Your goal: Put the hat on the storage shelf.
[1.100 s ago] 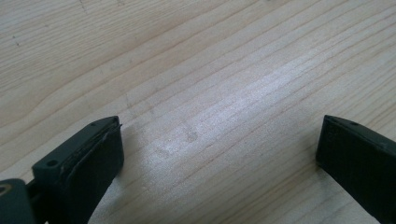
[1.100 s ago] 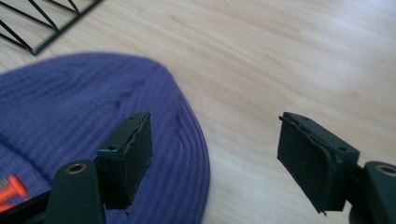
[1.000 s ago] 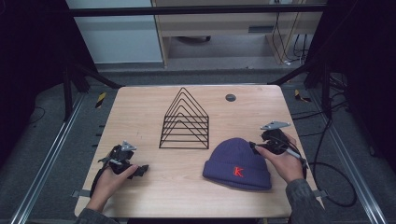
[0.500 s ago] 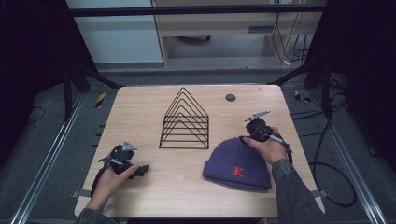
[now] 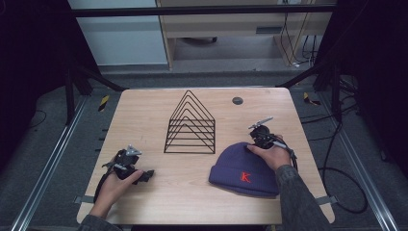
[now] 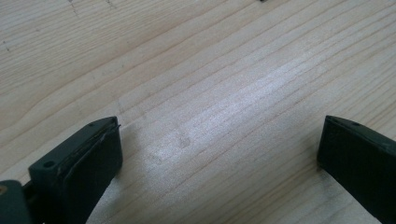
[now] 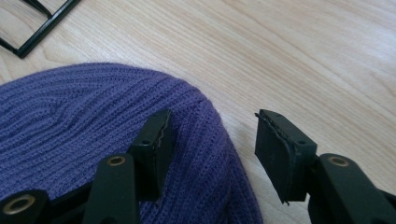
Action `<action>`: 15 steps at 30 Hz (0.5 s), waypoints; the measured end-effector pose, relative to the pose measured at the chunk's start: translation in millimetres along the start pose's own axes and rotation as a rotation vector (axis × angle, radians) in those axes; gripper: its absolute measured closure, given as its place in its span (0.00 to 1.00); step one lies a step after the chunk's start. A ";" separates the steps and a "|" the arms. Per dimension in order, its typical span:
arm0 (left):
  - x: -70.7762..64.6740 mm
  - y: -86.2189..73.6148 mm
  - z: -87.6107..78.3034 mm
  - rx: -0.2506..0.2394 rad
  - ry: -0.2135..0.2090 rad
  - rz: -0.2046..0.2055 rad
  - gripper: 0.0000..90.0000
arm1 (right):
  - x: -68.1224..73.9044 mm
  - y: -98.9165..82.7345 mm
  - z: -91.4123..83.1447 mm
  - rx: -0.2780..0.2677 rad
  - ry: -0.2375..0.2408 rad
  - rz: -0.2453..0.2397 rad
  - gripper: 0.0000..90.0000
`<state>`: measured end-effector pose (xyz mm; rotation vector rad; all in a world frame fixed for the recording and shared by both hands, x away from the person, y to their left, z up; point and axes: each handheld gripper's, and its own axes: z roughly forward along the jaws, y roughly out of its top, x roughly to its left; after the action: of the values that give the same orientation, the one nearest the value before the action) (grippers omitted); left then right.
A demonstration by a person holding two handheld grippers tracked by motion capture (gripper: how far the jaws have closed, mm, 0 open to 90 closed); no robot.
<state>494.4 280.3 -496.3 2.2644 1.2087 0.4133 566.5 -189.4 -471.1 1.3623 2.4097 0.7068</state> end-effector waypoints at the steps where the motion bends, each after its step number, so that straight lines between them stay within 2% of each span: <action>1: 0.0 0.0 0.0 0.000 0.000 0.001 0.00 | 0.4 -0.1 1.3 0.001 -0.001 -0.001 0.52; 4: 0.0 0.1 0.0 0.000 0.000 0.001 0.00 | 1.2 -0.4 3.4 0.011 0.010 0.003 0.55; 5: 0.0 0.1 0.0 0.000 0.000 0.001 0.00 | 0.8 -0.4 3.5 0.015 0.024 0.008 0.61; 8: 0.0 0.1 0.1 0.000 0.000 0.001 0.00 | 1.1 -0.8 3.9 0.016 0.033 0.005 0.64; 9: -0.1 0.2 0.1 0.000 0.000 0.001 0.00 | 1.2 -1.5 4.3 0.017 0.047 0.005 0.70; 15: 0.0 0.4 0.4 -0.001 0.000 0.003 0.00 | 0.8 -4.1 4.2 0.007 0.064 0.007 0.80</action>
<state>494.9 279.9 -496.4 2.2655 1.2054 0.4144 565.1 -189.3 -476.8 1.3710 2.4599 0.7550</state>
